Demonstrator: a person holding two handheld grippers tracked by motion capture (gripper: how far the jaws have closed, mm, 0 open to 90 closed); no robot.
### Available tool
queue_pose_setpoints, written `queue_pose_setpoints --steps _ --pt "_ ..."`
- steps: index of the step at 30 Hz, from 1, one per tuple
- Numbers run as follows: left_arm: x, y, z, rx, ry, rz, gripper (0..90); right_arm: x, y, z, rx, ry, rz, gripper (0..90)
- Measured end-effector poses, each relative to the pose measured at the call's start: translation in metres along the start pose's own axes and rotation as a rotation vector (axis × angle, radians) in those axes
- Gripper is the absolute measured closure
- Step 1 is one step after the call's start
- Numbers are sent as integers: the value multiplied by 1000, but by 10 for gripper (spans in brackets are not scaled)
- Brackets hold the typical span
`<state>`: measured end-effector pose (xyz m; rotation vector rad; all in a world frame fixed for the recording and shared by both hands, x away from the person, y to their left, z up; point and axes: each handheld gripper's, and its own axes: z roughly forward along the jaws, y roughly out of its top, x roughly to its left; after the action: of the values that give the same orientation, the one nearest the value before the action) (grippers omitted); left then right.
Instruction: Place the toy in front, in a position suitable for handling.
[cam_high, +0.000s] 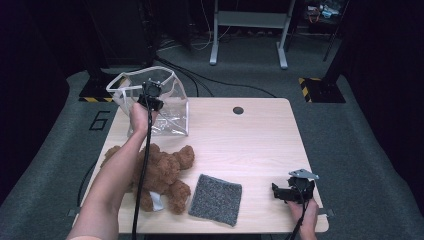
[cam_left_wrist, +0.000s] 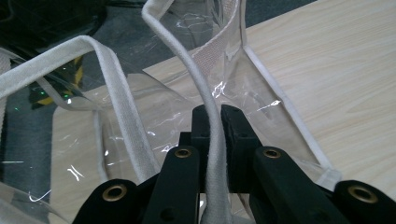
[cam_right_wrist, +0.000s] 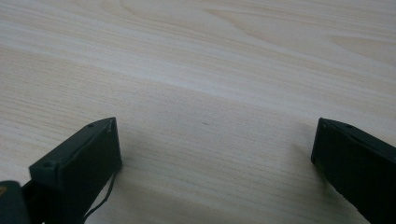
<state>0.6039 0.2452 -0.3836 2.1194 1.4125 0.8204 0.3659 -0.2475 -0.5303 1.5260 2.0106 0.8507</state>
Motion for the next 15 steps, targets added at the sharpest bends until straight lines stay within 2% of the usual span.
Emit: queue_pose_setpoints --steps 5,8,9,11,15 --pt "6 -2 2 7 4 2 840 0 0 0 0 -1 0 7" --pt "12 -4 3 16 23 5 839 0 0 0 0 -1 1 7" --pt "13 -4 3 15 23 -7 839 0 0 0 0 -1 1 7" --pt "15 -5 3 18 30 -2 838 0 0 0 0 -1 1 7" --pt "25 -6 5 29 36 -21 837 0 0 0 0 -1 0 7"
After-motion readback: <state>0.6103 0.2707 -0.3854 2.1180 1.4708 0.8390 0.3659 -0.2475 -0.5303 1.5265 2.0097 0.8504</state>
